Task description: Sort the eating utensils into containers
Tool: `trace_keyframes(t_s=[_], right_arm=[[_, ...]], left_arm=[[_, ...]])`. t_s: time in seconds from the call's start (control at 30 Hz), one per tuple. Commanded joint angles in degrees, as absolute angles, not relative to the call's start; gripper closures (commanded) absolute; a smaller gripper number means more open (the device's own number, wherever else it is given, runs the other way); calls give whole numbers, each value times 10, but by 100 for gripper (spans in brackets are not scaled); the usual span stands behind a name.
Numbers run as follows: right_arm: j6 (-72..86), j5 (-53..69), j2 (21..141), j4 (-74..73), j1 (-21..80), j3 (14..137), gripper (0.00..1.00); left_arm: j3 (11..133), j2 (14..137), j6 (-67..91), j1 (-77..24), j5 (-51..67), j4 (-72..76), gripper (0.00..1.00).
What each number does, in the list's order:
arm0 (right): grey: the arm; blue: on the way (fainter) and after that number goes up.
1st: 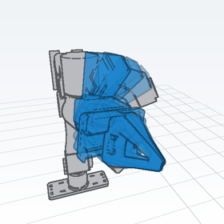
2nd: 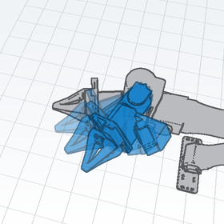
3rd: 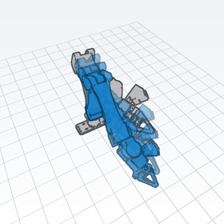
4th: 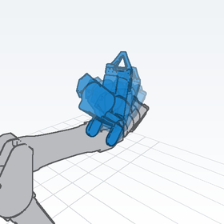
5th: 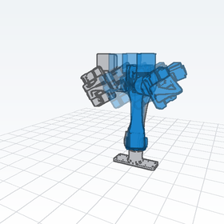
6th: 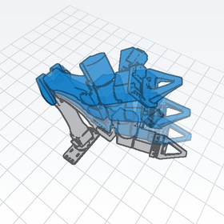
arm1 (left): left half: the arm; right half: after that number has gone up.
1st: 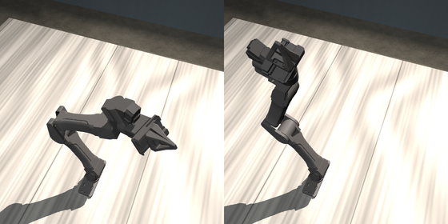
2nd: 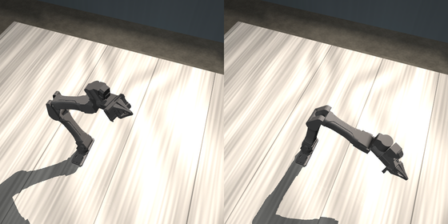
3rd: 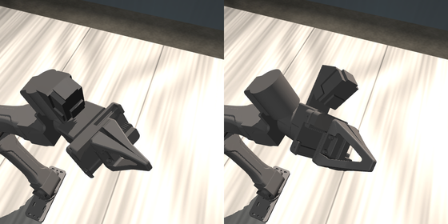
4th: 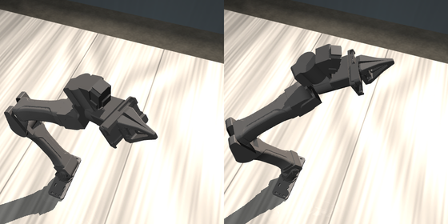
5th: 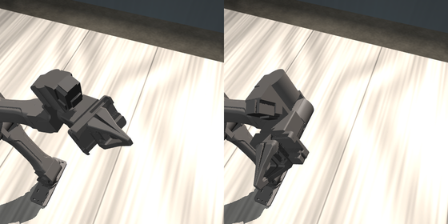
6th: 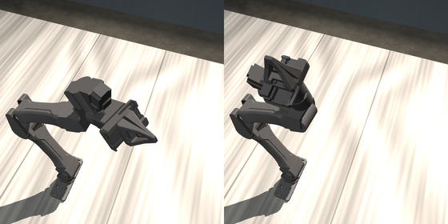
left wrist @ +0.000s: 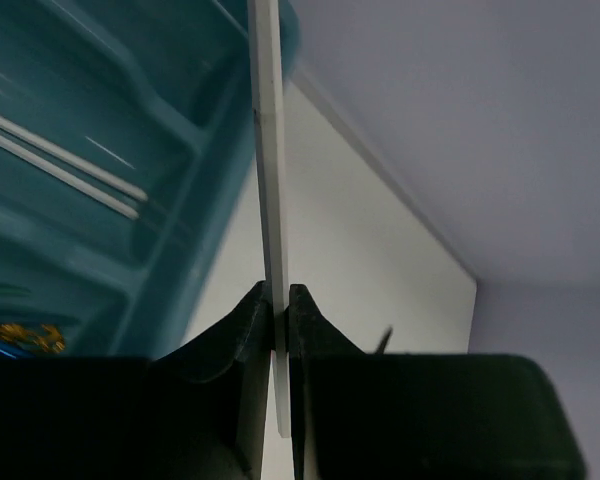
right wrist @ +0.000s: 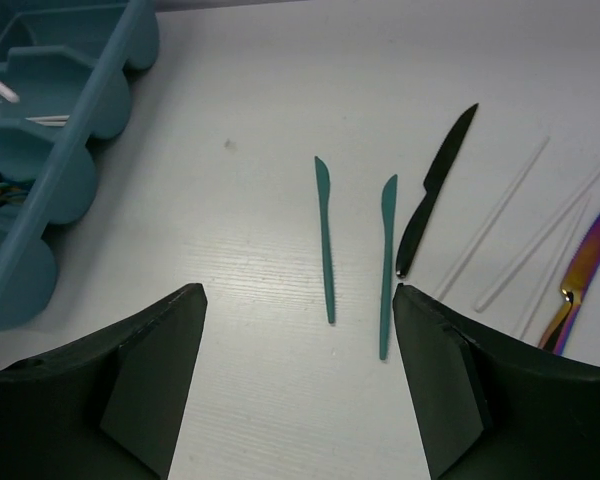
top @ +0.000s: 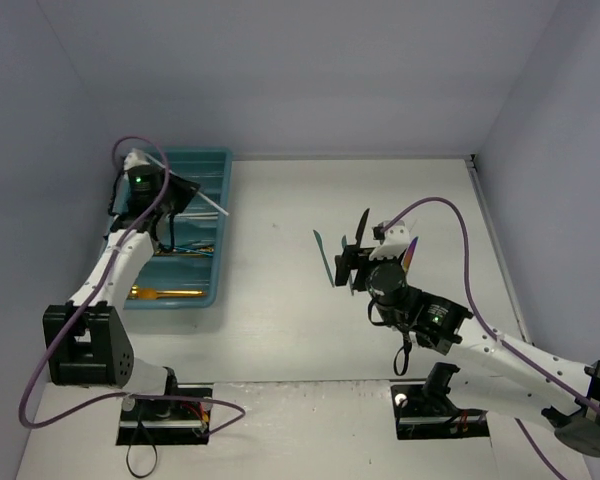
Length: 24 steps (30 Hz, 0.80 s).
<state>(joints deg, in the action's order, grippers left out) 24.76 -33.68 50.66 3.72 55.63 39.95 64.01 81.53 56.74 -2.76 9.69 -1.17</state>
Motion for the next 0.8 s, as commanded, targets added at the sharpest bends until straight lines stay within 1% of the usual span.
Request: trace_keyframes(t_s=[0.0,0.23,0.3,0.43,0.53,0.63,0.77], right_arm=[[269,-391,499,29,545,396,27],[270,-389,491,8,531,389,26],[270,-389,489,4,525,387,26],[274,-381,491,-16,504,385,25],[289,-369,501,-28,473,387,26],[319,-340,521,-47,424,389,26],[351,-318,568,-68,375,402,27]], left_arm=[[678,890,668,44,69,74,100],[738,1007,723,61,5,80,99],[752,1028,738,64,5,81,92],[776,1051,736,66,5,80,73],[778,1050,735,66,10,79,60],[767,1035,731,66,15,79,51],[751,1006,721,70,29,78,44]])
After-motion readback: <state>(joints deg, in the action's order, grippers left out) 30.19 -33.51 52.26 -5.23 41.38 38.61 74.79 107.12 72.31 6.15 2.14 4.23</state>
